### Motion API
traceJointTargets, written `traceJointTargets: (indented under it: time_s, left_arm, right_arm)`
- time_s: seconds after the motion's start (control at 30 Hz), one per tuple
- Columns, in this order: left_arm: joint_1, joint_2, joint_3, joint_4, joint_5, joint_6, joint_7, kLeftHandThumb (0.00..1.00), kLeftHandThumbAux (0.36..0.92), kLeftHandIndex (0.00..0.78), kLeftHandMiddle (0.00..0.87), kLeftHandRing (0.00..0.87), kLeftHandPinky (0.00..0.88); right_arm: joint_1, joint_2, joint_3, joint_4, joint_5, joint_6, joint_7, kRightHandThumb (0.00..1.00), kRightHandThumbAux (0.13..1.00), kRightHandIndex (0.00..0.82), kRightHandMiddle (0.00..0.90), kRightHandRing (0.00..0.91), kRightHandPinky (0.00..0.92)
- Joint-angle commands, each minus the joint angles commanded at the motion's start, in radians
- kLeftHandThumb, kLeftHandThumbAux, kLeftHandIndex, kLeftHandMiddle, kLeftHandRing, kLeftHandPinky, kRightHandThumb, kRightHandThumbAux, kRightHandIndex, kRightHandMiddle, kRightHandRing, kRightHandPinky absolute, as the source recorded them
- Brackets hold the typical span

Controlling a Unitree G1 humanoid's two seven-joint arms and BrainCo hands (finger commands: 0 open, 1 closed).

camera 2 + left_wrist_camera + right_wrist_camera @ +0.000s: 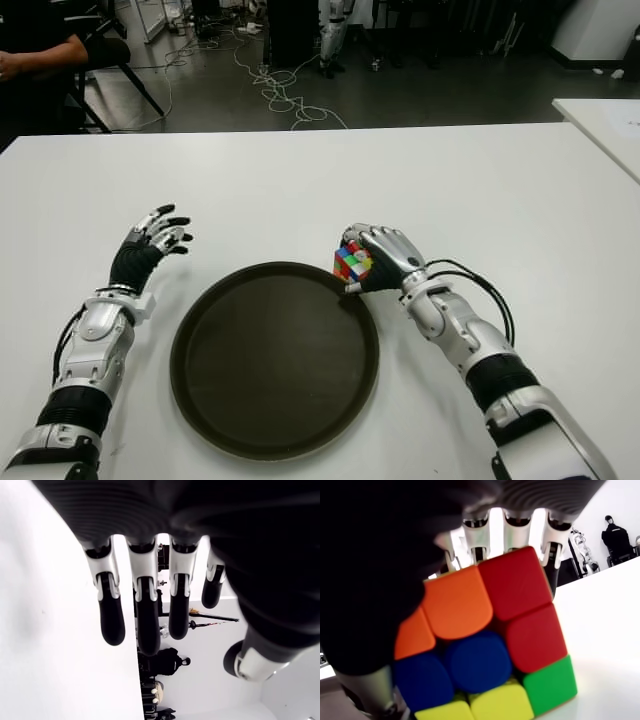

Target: Pick up the Rubik's Cube and put it in the plate

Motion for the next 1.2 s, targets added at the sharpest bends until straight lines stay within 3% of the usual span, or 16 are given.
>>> traceJointTargets:
  time_s: [0.33,0.53,0.63,0.83,1.2]
  left_arm:
    - [0.001,0.000,-0.002,-0.006,0.005,0.004,0.004,0.617,0.628,0.168,0.304,0.369,0.400]
    - [0.003,-0.001,-0.001,-0.008,0.004,0.005,0.006,0.615,0.626,0.165,0.302,0.370,0.404]
    - [0.003,-0.002,-0.001,-0.007,0.004,0.003,0.007,0.614,0.625,0.167,0.301,0.367,0.400]
    - [0.003,-0.003,0.000,-0.006,-0.002,-0.001,0.003,0.617,0.621,0.170,0.296,0.354,0.390]
    - [0.002,-0.004,0.000,-0.007,-0.006,-0.003,0.000,0.617,0.624,0.175,0.295,0.348,0.395]
  right_arm:
    - [-0.001,0.002,-0.003,0.009,0.005,-0.012,-0.011,0.000,0.745,0.367,0.542,0.608,0.624]
    - [0.004,0.007,-0.009,0.005,0.008,-0.005,-0.021,0.000,0.804,0.433,0.565,0.620,0.639]
    - [0.004,0.008,-0.012,0.010,0.003,-0.011,-0.043,0.000,0.832,0.474,0.617,0.659,0.676]
    - [0.005,0.013,-0.020,0.028,0.008,-0.052,-0.094,0.000,0.826,0.516,0.671,0.703,0.717]
    - [0.002,0.029,-0.043,0.078,0.021,-0.129,-0.179,0.000,0.783,0.494,0.678,0.719,0.729]
